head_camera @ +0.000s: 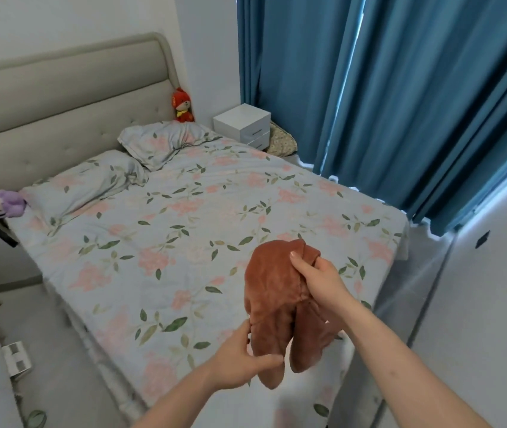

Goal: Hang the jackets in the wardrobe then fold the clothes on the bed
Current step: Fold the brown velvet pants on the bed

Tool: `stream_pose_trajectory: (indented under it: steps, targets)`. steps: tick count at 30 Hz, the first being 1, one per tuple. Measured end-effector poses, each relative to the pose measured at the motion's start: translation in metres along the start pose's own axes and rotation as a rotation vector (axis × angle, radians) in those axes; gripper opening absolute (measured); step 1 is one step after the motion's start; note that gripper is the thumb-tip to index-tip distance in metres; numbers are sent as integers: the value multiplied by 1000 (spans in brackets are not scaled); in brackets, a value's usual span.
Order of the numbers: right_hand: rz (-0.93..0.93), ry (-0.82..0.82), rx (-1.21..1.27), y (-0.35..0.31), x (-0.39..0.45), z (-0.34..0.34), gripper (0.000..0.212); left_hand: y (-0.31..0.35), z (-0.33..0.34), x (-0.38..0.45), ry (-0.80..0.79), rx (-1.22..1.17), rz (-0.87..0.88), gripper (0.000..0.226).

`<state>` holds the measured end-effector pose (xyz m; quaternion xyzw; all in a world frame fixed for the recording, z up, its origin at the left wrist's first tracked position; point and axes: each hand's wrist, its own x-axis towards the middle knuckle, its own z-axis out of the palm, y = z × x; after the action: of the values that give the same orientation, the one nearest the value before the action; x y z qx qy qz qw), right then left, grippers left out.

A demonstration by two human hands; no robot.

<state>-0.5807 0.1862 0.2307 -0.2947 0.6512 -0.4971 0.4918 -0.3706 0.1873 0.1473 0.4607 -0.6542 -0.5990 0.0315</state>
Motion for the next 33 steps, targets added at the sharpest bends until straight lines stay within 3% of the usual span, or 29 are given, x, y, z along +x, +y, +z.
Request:
stream_pose_trajectory:
  steps: [4, 9, 14, 16, 19, 23, 25, 26, 28, 30, 33]
  targets:
    - [37, 26, 82, 4, -46, 31, 22, -25, -23, -28, 211, 83, 128, 9]
    - [137, 108, 33, 19, -95, 29, 29, -20, -71, -79, 296, 90, 251, 31]
    - [210, 147, -126, 64, -141, 29, 26, 18, -100, -117, 292, -126, 302, 27]
    - [190, 131, -117, 82, -160, 42, 35, 28, -102, -127, 262, -231, 291, 25]
    - [178, 2, -205, 100, -189, 71, 52, 32, -102, -143, 227, -335, 222, 28]
    - [64, -312, -321, 98, -232, 112, 86, 33, -100, -141, 379, -572, 91, 31]
    - [-39, -349, -385, 92, -244, 128, 96, 35, -99, -138, 412, -686, -17, 43]
    - [-110, -288, -411, 91, -245, 132, 94, 37, -97, -137, 402, -740, -68, 51]
    - [-244, -66, -392, 89, -238, 134, 68, 36, -95, -135, 375, -824, -109, 56]
    - [-288, 122, -383, 79, -229, 132, 47, 34, -100, -136, 343, -868, -108, 45]
    - [-277, 190, -291, 51, -222, 128, 33, 31, -110, -144, 255, -794, 15, 31]
